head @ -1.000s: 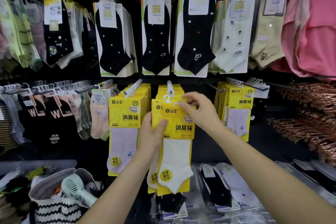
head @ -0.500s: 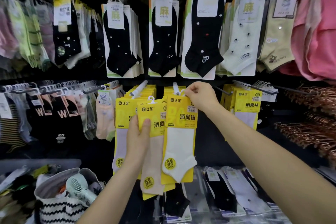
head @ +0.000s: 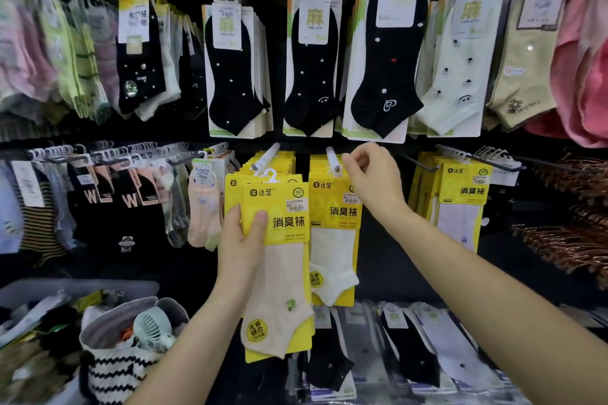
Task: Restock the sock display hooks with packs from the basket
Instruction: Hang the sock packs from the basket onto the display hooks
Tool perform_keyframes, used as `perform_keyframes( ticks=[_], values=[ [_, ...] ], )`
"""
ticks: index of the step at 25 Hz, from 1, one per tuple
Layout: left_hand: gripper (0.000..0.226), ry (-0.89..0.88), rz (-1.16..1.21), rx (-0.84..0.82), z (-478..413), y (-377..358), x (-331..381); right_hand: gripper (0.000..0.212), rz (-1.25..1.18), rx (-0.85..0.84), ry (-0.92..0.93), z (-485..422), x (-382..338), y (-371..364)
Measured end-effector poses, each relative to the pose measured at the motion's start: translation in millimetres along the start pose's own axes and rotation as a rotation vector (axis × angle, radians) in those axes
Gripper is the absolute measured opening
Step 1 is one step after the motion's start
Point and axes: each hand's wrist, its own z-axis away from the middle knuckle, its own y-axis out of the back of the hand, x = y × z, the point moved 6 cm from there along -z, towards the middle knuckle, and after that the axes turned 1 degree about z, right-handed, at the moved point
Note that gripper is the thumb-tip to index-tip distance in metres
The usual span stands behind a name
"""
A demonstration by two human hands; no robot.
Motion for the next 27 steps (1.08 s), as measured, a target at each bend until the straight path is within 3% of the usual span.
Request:
perform_keyframes(
  ticks=[2, 5, 11, 14, 18, 27],
  values=[
    [0.011, -0.005, 0.016, 0.003, 1.6, -9.3, 2.9, 0.022, -0.075, -0.121, 0.040, 16.1, -11.6, -7.5],
    [0.015, -0.008, 0.042, -0.013, 4.8, -28.5, 5.7, 0.022, -0.078, -0.286, -0.043, 29.3, -10.6, -16.0],
    [0.011, 0.039, 0.062, -0.026, 14.9, -48.5, -3.2, 0.010, -0.102, -0.311, -0.140, 31.6, 16.7, 2.8],
    [0.014, 0.041, 0.041, 0.013, 11.3, -36.3, -6.5, 0.005, -0.145, -0.237, -0.185, 28.0, 28.7, 15.6],
    [0.014, -0.008, -0.004, 0.049, 0.7, -7.2, -5.3, 0.006, -0.138, -0.140, -0.187, 9.6, 31.9, 23.9],
    [0.018, -0.064, -0.066, 0.023, -0.9, 10.4, 0.2, 0.013, 0.046, -0.190, -0.177, 7.1, 36.2, -7.7]
  ],
)
